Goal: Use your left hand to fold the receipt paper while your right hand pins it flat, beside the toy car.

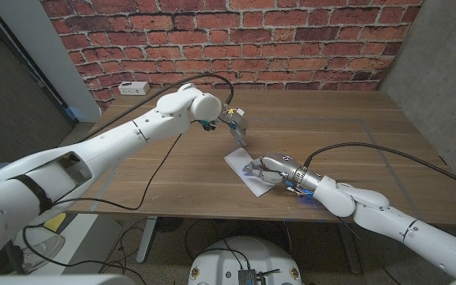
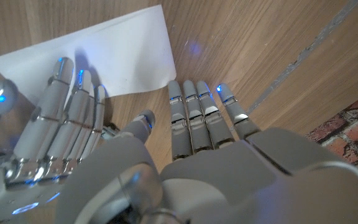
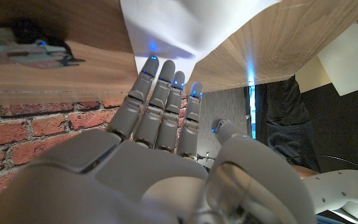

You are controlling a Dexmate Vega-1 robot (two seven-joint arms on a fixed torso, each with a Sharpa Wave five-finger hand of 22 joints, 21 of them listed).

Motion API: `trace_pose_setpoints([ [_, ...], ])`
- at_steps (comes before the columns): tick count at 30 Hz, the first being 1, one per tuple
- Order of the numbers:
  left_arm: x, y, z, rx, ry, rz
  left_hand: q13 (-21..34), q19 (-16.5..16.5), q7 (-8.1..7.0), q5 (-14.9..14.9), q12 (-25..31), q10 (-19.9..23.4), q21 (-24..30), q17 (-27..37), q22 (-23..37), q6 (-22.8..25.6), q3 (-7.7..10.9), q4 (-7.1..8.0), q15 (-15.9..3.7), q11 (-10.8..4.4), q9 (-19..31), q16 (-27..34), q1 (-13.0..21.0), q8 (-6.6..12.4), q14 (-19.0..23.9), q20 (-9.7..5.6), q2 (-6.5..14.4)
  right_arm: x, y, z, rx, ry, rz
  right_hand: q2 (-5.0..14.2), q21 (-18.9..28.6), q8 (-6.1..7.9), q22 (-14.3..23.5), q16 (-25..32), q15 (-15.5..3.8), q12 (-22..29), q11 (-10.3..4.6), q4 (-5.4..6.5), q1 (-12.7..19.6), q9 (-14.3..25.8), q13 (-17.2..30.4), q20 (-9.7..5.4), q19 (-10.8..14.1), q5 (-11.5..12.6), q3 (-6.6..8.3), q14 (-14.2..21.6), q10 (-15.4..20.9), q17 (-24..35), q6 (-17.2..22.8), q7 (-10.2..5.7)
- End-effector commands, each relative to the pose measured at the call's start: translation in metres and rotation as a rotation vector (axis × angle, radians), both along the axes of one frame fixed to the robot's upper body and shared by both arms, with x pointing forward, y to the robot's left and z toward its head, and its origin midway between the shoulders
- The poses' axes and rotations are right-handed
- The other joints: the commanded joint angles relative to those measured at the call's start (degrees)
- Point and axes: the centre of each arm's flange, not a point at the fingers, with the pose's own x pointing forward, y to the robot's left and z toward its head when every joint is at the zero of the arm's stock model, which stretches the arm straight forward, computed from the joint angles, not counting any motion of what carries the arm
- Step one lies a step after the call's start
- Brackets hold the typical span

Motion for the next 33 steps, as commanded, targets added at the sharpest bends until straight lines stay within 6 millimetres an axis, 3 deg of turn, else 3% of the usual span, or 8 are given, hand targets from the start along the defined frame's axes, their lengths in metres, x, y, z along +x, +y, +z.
trace_pose_setpoints([
  [1,-0.014,0.001,0.011,-0.096,0.098,-0.111,2.4,2.9,2.2,0.2,4.7,8.5,2.0,3.3,0.4,6.9,-0.79,-0.39,-0.19,0.22,1.8,5.2,0.1,4.29,8.1,1.04,1.7,0.001,0.003,0.0,0.002,-0.008,0.002,0.15,-0.1,-0.23,0.3,0.1,0.14,-0.3,0.12,-0.08,0.7,0.1,0.1,-0.04,-0.4,0.0,0.2,-0.4,-0.2,0.2,-0.1,-0.24],
  [2,-0.014,0.001,0.011,-0.087,0.098,-0.104,3.7,3.4,3.04,0.2,7.0,11.4,2.7,4.9,0.6,8.5,-0.86,-0.8,-0.09,0.96,2.7,7.1,0.7,5.5,10.3,1.49,1.8,0.001,0.003,0.0,0.002,-0.008,0.003,0.16,-0.1,-0.24,0.3,0.1,0.2,-0.3,0.12,-0.1,0.8,0.1,0.1,-0.01,-0.5,0.0,0.21,-0.6,-0.1,0.2,-0.1,-0.26],
  [4,-0.013,-0.001,0.011,-0.057,0.09,-0.084,6.3,3.7,3.64,0.3,10.1,13.6,3.8,8.3,1.0,10.6,-1.08,-1.26,0.47,1.01,4.2,10.7,1.6,7.25,13.9,1.37,2.0,0.001,0.003,0.0,0.003,-0.011,0.002,0.18,-0.1,-0.25,0.3,0.1,0.09,-0.3,0.15,-0.1,0.8,0.1,0.1,-0.03,-0.5,0.0,0.23,-0.7,-0.2,0.2,-0.1,-0.27],
  [10,-0.006,-0.009,0.004,0.038,0.074,-0.014,12.3,5.8,4.53,0.9,16.3,16.7,6.9,15.1,1.7,13.6,-0.29,-1.54,0.47,1.31,7.6,16.2,3.8,10.12,16.5,1.32,2.5,0.001,0.003,0.003,0.009,-0.013,0.002,0.19,-0.1,-0.33,0.3,0.1,0.13,-0.5,-0.17,-0.12,0.8,0.1,0.1,0.04,-0.7,0.0,0.23,-0.8,-0.2,0.4,-0.2,-0.33],
  [14,0.004,-0.013,-0.002,0.081,0.108,0.022,13.4,6.0,4.77,1.0,17.1,16.5,7.5,16.2,1.8,13.9,-0.13,-1.2,0.42,1.52,8.2,17.0,3.9,10.53,16.8,1.36,2.4,0.001,0.002,0.003,0.012,-0.012,-0.001,0.16,-0.1,-0.37,0.3,0.0,0.17,-0.5,0.05,-0.14,0.8,0.1,0.1,0.09,-0.8,0.0,0.26,-0.9,-0.2,0.4,-0.2,-0.28],
  [18,0.017,-0.014,-0.007,0.087,0.153,0.032,15.3,4.5,4.51,1.2,17.3,13.0,8.0,15.3,1.8,11.4,0.72,-0.59,0.49,1.63,9.5,14.3,3.1,10.12,13.1,1.34,1.5,0.001,0.001,0.002,0.016,-0.009,-0.001,0.16,0.0,-0.4,0.3,0.0,0.15,-0.6,0.1,-0.16,0.8,0.1,0.1,0.13,-0.9,0.0,0.28,-0.9,-0.2,0.5,-0.3,-0.32],
  [24,0.035,-0.016,-0.013,0.059,0.202,0.021,16.3,2.8,4.59,1.4,17.4,11.3,8.0,14.9,1.7,10.3,1.75,0.17,0.9,1.99,10.2,12.9,2.8,10.08,11.6,1.59,2.3,0.001,0.0,0.001,0.022,-0.006,0.002,0.08,0.0,-0.41,0.4,0.0,0.15,-0.7,-0.09,-0.22,0.8,0.1,0.1,0.12,-1.0,0.0,0.33,-0.9,-0.1,0.5,-0.2,-0.27],
  [33,0.047,-0.027,-0.028,0.091,0.267,0.006,17.6,0.8,3.95,1.6,17.2,7.8,8.6,14.7,1.6,8.0,3.78,1.62,0.85,2.34,11.3,10.5,2.7,9.89,8.3,1.22,2.0,0.003,-0.001,-0.001,0.029,0.001,0.004,-0.06,0.1,-0.42,0.4,0.0,0.2,-0.8,0.14,-0.25,0.8,0.1,0.2,0.18,-1.0,-0.1,0.25,-0.9,-0.1,0.6,-0.2,-0.27],
])
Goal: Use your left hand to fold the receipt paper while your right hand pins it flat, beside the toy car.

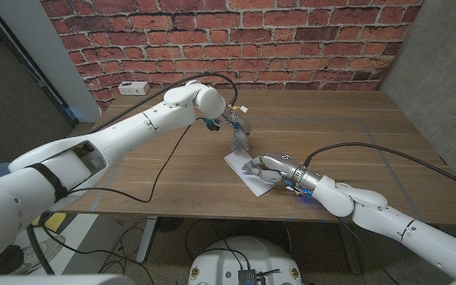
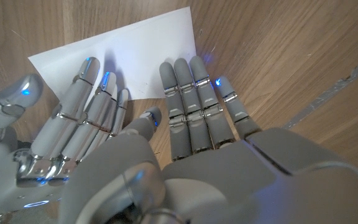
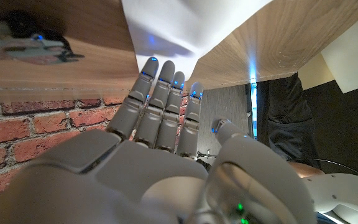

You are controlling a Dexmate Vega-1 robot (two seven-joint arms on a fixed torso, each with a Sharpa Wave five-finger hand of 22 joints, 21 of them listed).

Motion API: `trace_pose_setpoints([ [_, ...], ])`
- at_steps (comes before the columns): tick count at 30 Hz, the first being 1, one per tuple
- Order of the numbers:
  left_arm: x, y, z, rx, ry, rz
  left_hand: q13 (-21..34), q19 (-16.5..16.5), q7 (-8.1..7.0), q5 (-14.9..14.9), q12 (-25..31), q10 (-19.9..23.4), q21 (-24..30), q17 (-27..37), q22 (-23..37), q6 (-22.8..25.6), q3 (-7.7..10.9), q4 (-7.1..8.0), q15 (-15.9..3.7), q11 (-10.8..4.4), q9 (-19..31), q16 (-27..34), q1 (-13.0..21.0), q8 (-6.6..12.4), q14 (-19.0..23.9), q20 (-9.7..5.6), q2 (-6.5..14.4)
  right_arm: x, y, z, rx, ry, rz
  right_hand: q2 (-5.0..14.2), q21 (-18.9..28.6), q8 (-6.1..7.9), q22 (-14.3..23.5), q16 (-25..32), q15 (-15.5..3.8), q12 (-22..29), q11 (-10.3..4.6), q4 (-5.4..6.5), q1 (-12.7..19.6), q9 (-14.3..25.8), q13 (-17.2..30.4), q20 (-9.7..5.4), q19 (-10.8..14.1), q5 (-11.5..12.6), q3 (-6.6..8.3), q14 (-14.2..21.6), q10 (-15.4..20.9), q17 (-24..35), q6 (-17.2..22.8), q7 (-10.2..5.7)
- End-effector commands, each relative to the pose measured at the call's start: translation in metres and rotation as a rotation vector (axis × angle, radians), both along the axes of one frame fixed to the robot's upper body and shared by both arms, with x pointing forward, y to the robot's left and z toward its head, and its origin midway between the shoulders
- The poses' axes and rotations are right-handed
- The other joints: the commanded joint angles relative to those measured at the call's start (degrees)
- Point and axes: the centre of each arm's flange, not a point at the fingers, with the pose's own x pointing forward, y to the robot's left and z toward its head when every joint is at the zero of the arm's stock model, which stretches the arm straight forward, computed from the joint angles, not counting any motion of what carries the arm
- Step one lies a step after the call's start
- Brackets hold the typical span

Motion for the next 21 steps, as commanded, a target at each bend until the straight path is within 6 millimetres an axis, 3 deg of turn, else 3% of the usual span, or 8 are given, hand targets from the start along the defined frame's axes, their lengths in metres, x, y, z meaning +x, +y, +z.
trace_pose_setpoints([
  [1,0.018,-0.013,-0.017,0.037,0.087,-0.01,0.0,-0.6,-0.43,0.3,-0.1,-0.9,0.7,-0.6,-0.1,-0.9,1.11,0.19,-0.44,-0.47,0.1,-1.1,-0.4,-0.1,-1.1,-0.11,-0.1,0.001,-0.002,-0.002,0.011,0.008,0.005,-0.07,0.1,-0.19,0.1,0.0,0.18,-0.2,0.1,-0.2,0.8,0.1,0.2,0.07,-0.4,-0.1,0.19,-0.3,-0.1,0.1,0.0,-0.08],
  [5,0.01,-0.022,-0.021,0.117,0.029,-0.014,-1.1,-0.8,-0.31,0.3,-0.2,0.8,1.1,-1.7,-0.2,0.5,1.5,0.5,-0.92,-0.67,-0.5,-1.4,-1.0,0.13,0.9,-0.46,-0.7,0.002,-0.002,-0.002,0.017,0.011,0.005,-0.06,0.2,-0.22,0.1,0.0,0.26,-0.2,0.15,-0.19,0.7,0.1,0.2,0.08,-0.4,-0.1,0.16,-0.2,-0.1,0.2,-0.1,-0.14],
  [9,0.002,-0.03,-0.025,0.214,-0.072,0.014,-2.8,-0.9,-0.76,0.2,-1.5,0.9,1.5,-4.1,-0.6,0.9,1.97,0.35,-2.01,-1.72,-1.7,-2.9,-2.0,-0.48,1.9,-1.9,-1.6,0.002,-0.002,-0.002,0.022,0.012,0.008,-0.06,0.2,-0.22,0.1,0.0,0.15,-0.2,-0.07,-0.2,0.7,0.1,0.2,0.09,-0.4,-0.1,0.15,-0.2,0.1,0.2,0.0,-0.14],
  [11,0.001,-0.031,-0.027,0.245,-0.094,0.031,-5.0,-1.2,-1.83,0.0,-4.0,-0.3,1.7,-7.2,-1.1,-0.5,2.51,0.19,-2.08,-1.64,-3.3,-5.1,-3.4,-2.41,0.8,-2.6,-2.0,0.002,-0.003,-0.002,0.021,0.011,0.008,-0.08,0.2,-0.23,0.1,0.0,0.13,-0.2,-0.15,-0.18,0.7,0.1,0.2,0.07,-0.4,-0.1,0.15,-0.2,0.1,0.2,0.0,-0.12],
  [21,0.008,-0.027,-0.035,0.323,-0.107,0.125,-11.0,-0.8,-1.96,-0.7,-11.1,-4.6,2.1,-15.3,-2.1,-4.7,3.31,-1.07,-1.22,-1.0,-8.1,-11.7,-7.2,-8.17,-4.4,-3.4,-3.4,0.003,-0.002,-0.001,0.016,0.009,0.009,-0.08,0.1,-0.23,0.1,-0.1,0.15,-0.4,0.11,-0.25,0.7,0.1,0.2,0.12,-1.1,-0.1,0.22,-0.4,0.0,0.2,0.0,-0.18],
])
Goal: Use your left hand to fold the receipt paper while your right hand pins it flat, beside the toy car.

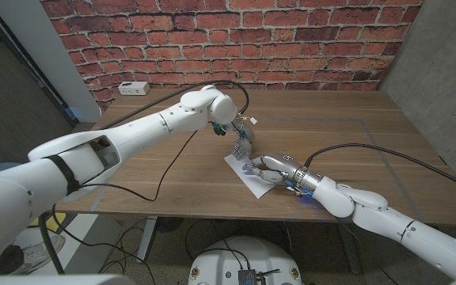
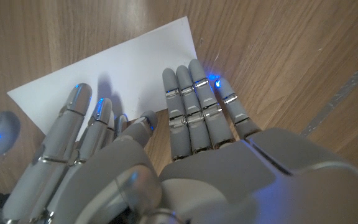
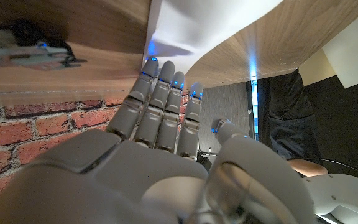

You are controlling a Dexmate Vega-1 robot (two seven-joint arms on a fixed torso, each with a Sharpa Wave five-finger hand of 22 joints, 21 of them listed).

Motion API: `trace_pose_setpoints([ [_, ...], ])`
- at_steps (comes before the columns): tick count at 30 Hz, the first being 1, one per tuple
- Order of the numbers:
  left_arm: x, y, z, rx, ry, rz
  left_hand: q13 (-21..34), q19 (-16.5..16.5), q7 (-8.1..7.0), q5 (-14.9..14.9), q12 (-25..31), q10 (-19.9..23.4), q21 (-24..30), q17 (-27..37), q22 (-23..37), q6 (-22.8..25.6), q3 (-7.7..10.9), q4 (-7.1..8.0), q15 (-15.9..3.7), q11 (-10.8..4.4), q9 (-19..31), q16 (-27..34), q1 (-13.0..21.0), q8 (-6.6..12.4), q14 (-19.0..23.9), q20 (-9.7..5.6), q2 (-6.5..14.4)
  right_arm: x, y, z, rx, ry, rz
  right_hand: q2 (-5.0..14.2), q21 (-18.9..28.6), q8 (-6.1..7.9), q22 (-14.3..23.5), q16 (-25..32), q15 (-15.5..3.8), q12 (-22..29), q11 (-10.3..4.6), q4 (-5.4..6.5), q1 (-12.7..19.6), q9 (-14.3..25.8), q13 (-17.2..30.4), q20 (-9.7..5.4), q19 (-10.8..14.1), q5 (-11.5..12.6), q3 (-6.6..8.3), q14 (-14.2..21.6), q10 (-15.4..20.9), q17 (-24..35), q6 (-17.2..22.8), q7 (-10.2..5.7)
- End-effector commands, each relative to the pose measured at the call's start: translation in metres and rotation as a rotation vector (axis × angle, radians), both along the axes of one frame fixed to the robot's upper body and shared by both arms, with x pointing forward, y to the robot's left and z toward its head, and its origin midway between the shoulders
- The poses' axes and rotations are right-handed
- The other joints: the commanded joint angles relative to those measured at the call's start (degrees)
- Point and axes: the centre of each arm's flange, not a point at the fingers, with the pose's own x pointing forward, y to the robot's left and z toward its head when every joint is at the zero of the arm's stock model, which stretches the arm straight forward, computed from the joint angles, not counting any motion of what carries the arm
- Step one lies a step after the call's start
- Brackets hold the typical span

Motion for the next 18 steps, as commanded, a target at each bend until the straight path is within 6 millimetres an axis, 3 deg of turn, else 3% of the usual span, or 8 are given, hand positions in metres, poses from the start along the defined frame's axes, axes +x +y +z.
trace_pose_setpoints([
  [1,0.004,0.0,-0.012,0.105,-0.05,0.079,-1.9,0.1,-0.13,-0.3,-2.2,-1.5,0.1,-7.7,-0.1,-1.3,0.19,-0.29,0.48,0.22,-1.2,-5.4,-1.4,-1.59,-3.2,-0.18,-0.3,0.001,0.0,0.001,0.0,-0.001,0.002,-0.07,0.1,0.0,0.1,-0.1,-0.17,-0.1,0.0,-0.25,0.7,0.1,0.2,0.06,-0.7,-0.1,0.22,-0.1,0.0,0.2,0.1,-0.19],
  [12,0.002,0.0,-0.013,0.091,-0.067,0.032,-4.0,-2.2,-0.38,-0.6,-5.0,-3.8,-1.0,-9.0,-0.3,-3.6,0.11,-0.14,0.33,-0.25,-2.7,-7.5,-3.2,-3.78,-6.2,0.27,-0.2,0.002,0.001,0.002,0.001,-0.002,-0.004,-0.1,0.0,-0.07,0.1,-0.2,-0.21,-0.2,-0.16,-0.31,0.7,0.1,0.2,0.18,-1.1,-0.1,0.24,-0.1,0.1,0.3,-0.1,-0.26],
  [18,-0.009,0.004,-0.002,0.034,-0.136,-0.014,-4.4,-3.0,-0.59,-0.8,-5.5,-4.1,-1.4,-8.7,-0.3,-4.3,-0.28,0.46,0.38,-0.65,-3.1,-7.6,-3.9,-4.29,-7.0,0.79,0.3,0.002,0.002,0.002,-0.001,-0.006,-0.004,-0.13,0.0,-0.08,0.1,-0.3,-0.09,-0.2,0.0,-0.36,0.7,0.1,0.3,0.22,-1.2,-0.1,0.24,-0.2,0.0,0.3,-0.1,-0.23],
])
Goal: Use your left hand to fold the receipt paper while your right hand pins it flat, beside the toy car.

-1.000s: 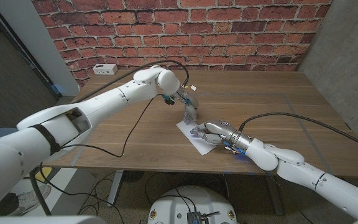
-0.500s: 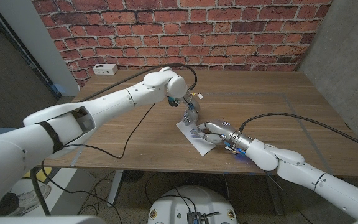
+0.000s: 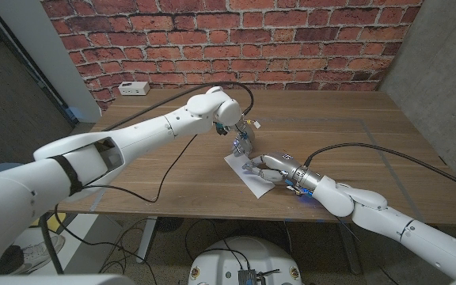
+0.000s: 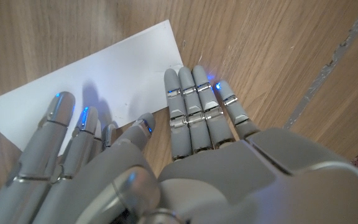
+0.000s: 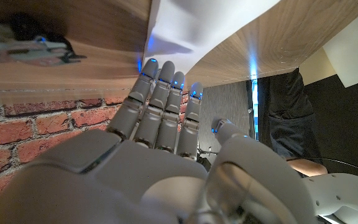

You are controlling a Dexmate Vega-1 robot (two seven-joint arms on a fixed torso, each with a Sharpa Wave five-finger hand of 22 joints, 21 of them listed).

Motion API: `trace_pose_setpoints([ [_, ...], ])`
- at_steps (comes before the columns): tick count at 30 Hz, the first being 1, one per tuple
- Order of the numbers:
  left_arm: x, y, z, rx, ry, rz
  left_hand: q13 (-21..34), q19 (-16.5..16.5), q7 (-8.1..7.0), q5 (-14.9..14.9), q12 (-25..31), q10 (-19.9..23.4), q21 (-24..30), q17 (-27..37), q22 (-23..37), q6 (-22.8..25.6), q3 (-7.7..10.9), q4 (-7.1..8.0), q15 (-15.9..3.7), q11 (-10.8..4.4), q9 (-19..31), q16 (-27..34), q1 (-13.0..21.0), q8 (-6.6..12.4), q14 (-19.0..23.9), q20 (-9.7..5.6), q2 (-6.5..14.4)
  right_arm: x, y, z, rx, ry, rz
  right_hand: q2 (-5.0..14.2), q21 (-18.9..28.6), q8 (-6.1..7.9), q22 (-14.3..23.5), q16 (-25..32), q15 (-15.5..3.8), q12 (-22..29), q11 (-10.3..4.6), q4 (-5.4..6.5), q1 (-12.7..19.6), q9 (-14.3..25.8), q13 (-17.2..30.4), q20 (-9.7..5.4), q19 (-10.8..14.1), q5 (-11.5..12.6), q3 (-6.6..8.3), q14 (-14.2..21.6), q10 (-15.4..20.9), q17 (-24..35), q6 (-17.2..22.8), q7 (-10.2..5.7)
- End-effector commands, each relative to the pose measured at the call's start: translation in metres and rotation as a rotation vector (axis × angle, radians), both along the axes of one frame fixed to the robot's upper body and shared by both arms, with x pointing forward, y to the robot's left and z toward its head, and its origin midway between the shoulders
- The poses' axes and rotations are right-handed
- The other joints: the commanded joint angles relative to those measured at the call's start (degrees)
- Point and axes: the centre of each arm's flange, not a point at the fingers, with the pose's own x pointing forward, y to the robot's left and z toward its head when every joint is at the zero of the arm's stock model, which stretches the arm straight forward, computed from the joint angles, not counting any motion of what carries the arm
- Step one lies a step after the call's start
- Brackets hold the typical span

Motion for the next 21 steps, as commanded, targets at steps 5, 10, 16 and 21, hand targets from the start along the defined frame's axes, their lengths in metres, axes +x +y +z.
trace_pose_setpoints([
  [5,-0.026,0.014,0.022,-0.152,-0.205,-0.136,-4.9,-2.4,-1.96,-0.5,-4.3,-3.5,-1.1,-8.3,0.0,-4.6,-0.55,0.07,-0.91,-1.71,-3.4,-8.3,-0.6,-3.85,-4.2,0.62,1.2,0.001,0.003,0.001,-0.009,-0.006,-0.001,-0.11,0.1,-0.08,0.1,0.0,-0.05,-0.3,0.22,-0.43,0.7,0.1,0.3,0.02,-0.4,-0.1,0.25,-0.2,0.1,0.4,0.2,-0.02],
  [10,-0.041,0.021,0.032,-0.212,-0.391,-0.17,-6.1,-4.8,-4.46,-0.6,-7.3,-9.1,-2.3,-7.9,0.0,-9.8,-1.1,-0.7,-1.8,-3.5,-4.4,-9.1,0.1,-5.2,-9.7,0.45,1.8,0.001,0.005,0.003,-0.011,-0.01,0.001,-0.1,0.1,-0.09,0.1,-0.1,-0.11,-0.3,0.11,-0.45,0.7,0.1,0.3,0.0,-0.4,-0.1,0.3,-0.2,0.1,0.3,0.1,-0.02],
  [16,-0.054,0.029,0.038,-0.298,-0.53,-0.21,-7.0,-6.6,-6.59,-0.6,-9.0,-14.1,-3.3,-7.7,-0.1,-15.4,-1.97,-1.68,-2.39,-4.59,-5.2,-9.1,1.0,-5.96,-13.2,0.32,1.7,0.001,0.006,0.003,-0.012,-0.005,0.004,-0.05,0.1,-0.08,0.1,-0.1,-0.18,-0.3,-0.1,-0.44,0.7,0.1,0.3,-0.02,-0.5,-0.1,0.33,-0.1,0.2,0.4,0.2,-0.01],
  [21,-0.062,0.035,0.04,-0.36,-0.608,-0.232,-7.6,-7.1,-8.23,-0.5,-9.6,-17.5,-3.8,-7.7,-0.1,-19.8,-2.66,-2.28,-2.73,-5.32,-5.8,-8.8,1.4,-6.14,-14.6,0.27,1.6,0.0,0.007,0.004,-0.012,-0.01,0.004,-0.02,0.2,-0.07,0.1,-0.1,-0.18,-0.3,0.08,-0.45,0.7,0.1,0.3,0.03,-0.4,-0.1,0.36,-0.1,0.2,0.4,0.2,0.0],
])
